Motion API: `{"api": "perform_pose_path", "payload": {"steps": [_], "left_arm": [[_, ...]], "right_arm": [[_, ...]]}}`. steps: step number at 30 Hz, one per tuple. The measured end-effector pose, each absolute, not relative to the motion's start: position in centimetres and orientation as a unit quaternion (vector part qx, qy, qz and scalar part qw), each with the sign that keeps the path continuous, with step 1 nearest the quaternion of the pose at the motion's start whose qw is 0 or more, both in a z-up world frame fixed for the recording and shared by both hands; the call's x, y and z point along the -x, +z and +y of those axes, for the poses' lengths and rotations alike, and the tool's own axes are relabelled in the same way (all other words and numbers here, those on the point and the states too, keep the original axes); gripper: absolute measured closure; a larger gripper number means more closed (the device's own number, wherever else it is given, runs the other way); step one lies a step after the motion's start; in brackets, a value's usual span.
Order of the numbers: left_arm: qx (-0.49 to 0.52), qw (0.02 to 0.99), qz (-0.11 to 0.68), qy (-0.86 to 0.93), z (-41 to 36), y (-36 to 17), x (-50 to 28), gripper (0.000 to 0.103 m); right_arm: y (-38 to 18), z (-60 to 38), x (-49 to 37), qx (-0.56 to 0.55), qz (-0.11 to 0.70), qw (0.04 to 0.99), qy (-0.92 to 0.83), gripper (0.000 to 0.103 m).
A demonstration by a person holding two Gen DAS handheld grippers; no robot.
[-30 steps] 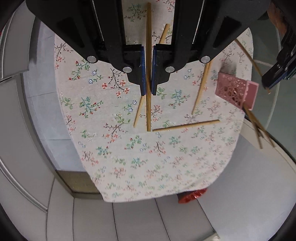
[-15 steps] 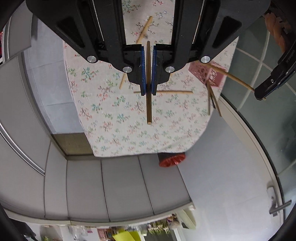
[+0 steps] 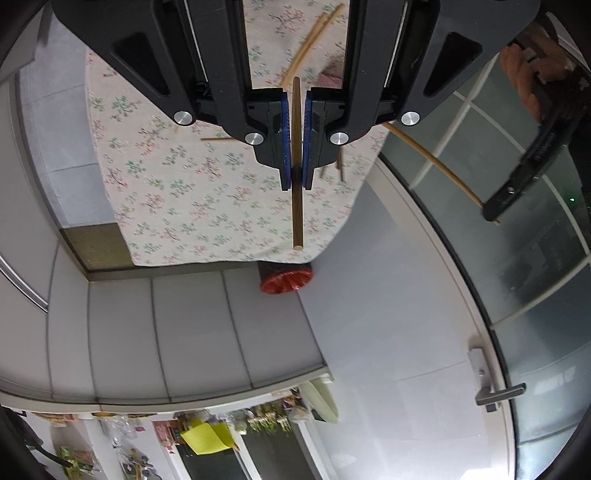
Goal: Organize utensils
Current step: 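Lower both chopsticks into the pink holder and open both grippers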
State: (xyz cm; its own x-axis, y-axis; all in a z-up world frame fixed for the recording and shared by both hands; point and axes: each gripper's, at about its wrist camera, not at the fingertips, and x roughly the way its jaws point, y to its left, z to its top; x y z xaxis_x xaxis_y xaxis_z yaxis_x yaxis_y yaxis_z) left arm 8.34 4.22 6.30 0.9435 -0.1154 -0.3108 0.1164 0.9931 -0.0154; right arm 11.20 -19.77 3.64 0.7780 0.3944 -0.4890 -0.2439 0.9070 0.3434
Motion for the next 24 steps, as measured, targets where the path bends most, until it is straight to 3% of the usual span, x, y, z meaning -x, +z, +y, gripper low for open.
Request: {"api": "perform_pose_path", "payload": {"steps": [11, 24], "left_arm": [[-0.012, 0.973, 0.223, -0.060, 4.7, 2.9, -12.2, 0.098], [0.010, 0.957, 0.278, -0.088, 4.5, -0.5, -16.2, 0.097]], "right_arm": [[2.5, -15.0, -13.0, -0.149, 0.267, 0.927, 0.219, 0.098], [-2.1, -11.7, -16.2, -0.123, 0.334, 0.910, 0.212, 0.098]]}}
